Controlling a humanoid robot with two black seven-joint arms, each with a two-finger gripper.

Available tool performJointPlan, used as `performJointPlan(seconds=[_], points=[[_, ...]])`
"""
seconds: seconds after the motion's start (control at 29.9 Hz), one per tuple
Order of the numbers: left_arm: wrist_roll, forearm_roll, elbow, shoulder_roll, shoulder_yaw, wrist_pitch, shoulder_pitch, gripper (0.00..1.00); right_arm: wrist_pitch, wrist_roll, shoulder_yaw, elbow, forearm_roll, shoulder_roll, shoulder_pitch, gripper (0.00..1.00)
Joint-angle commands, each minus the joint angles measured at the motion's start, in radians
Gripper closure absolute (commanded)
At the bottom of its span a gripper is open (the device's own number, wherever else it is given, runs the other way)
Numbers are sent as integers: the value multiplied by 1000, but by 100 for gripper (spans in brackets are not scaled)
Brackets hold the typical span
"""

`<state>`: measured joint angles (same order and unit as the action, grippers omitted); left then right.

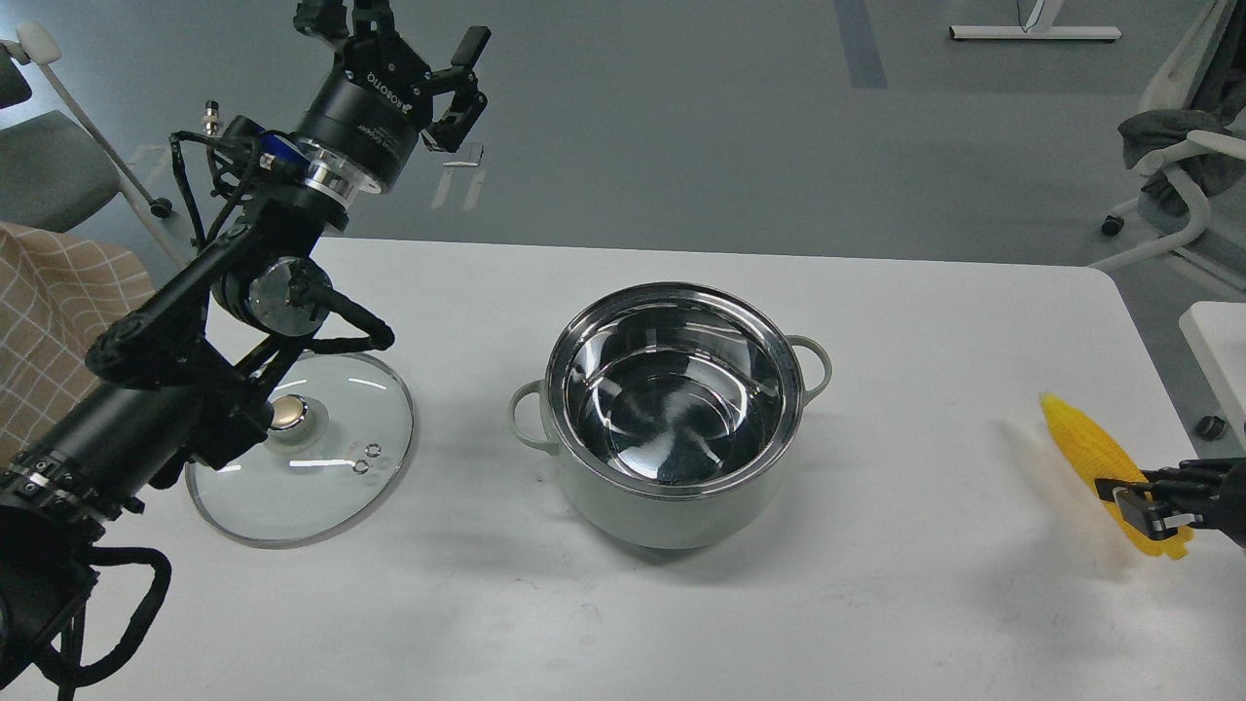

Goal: Open pot and put corn in
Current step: 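Lower the right gripper onto the yellow corn cob and grasp it, then lift the corn cob and carry it over the pot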

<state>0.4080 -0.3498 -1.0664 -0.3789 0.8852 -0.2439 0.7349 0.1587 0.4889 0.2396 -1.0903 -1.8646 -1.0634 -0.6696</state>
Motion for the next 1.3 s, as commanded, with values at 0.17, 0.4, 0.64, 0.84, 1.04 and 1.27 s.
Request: performJointPlan(seconds=[0.17, 0.4, 0.64, 0.84, 1.04, 1.27], points=[[0, 0, 0, 0, 0, 0, -2, 2, 45, 0, 1, -105, 54, -141, -195, 100], [0, 2, 0, 3, 20, 0, -2, 2, 137, 0, -5, -86, 64, -84, -349, 100], [-2, 0, 0, 51, 26, 0, -9, 2, 199, 0, -8, -19, 61, -6, -449, 100], [-2, -1, 2, 52, 26, 0, -9, 2, 217, 0, -115, 43, 70, 85, -582, 100], [-6, 0, 2, 46, 26, 2, -9, 2, 217, 0, -344, 139, 169, 292, -817, 100], [-8, -1, 3, 28, 26, 3, -8, 2, 217, 0, -422, 152, 194, 460, -874, 100]])
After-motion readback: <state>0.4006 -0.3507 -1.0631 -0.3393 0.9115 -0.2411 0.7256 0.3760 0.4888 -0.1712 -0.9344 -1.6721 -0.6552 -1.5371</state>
